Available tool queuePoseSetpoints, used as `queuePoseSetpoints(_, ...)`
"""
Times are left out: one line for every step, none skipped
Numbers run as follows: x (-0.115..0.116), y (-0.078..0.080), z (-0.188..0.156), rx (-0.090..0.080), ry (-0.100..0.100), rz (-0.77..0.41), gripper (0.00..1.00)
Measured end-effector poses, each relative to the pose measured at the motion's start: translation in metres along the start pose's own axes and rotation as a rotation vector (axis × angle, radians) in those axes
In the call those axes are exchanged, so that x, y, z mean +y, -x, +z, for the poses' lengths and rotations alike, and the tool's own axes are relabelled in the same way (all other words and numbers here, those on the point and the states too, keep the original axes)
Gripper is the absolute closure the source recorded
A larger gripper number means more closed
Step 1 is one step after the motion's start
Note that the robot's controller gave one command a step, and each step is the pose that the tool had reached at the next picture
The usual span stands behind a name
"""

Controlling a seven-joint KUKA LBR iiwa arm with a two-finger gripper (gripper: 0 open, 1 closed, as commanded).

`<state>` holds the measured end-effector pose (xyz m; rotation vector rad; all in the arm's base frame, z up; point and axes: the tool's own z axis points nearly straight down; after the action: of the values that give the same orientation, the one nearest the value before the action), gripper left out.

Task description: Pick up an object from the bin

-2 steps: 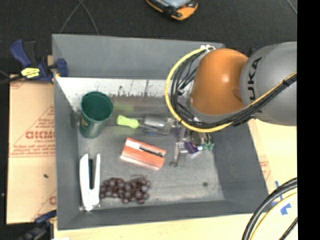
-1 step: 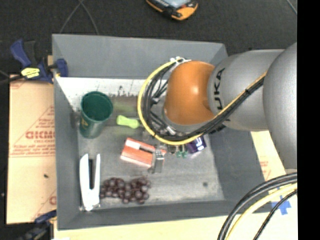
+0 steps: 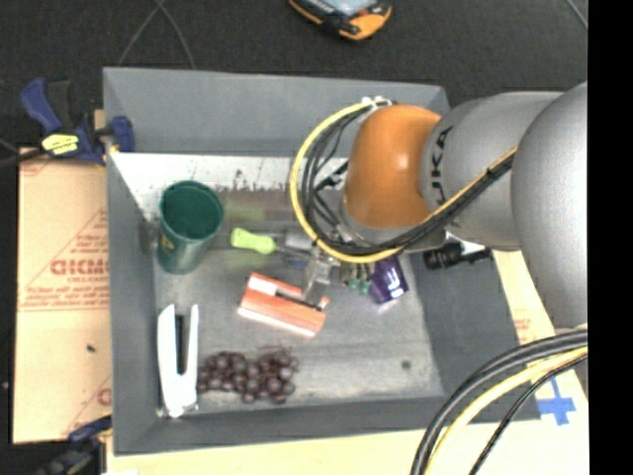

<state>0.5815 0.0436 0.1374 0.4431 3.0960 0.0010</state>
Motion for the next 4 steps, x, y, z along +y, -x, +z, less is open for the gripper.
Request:
queuePoseSetpoints(0.000, 0.000, 0.000, 0.000, 0.000, -0.001, 1.00)
queuePoseSetpoints(-0.011, -0.033, 0.051, -0.023, 0.006, -0.131, 1.00)
queuePoseSetpoints(-0.012, -0.037, 0.048, -0.011, 0.001, -0.163, 0.00)
queuePoseSetpoints(-0.012, -0.037, 0.048, -0.011, 0.002, -0.163, 0.00)
